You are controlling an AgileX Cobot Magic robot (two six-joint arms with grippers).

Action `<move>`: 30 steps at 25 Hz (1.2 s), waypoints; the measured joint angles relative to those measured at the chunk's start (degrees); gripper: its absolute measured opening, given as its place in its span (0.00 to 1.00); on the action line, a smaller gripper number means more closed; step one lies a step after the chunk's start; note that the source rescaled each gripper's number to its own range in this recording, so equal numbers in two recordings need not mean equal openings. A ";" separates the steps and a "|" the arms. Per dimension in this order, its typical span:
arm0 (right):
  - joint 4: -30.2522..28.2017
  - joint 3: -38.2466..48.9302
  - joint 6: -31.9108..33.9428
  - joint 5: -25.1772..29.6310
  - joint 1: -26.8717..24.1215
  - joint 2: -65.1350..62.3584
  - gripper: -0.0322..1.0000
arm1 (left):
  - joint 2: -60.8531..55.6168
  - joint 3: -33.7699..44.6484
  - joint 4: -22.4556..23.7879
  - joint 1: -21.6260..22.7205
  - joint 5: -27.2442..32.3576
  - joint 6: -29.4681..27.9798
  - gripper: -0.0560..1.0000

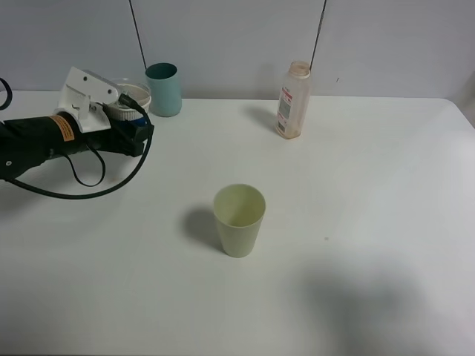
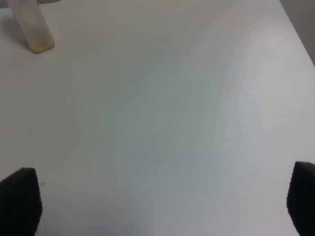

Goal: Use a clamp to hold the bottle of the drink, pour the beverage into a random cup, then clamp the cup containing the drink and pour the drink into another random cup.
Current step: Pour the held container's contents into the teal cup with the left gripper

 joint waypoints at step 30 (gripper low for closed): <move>0.00 0.00 0.00 0.00 0.00 0.00 1.00 | 3.16 -28.07 0.44 6.27 29.23 -0.28 0.07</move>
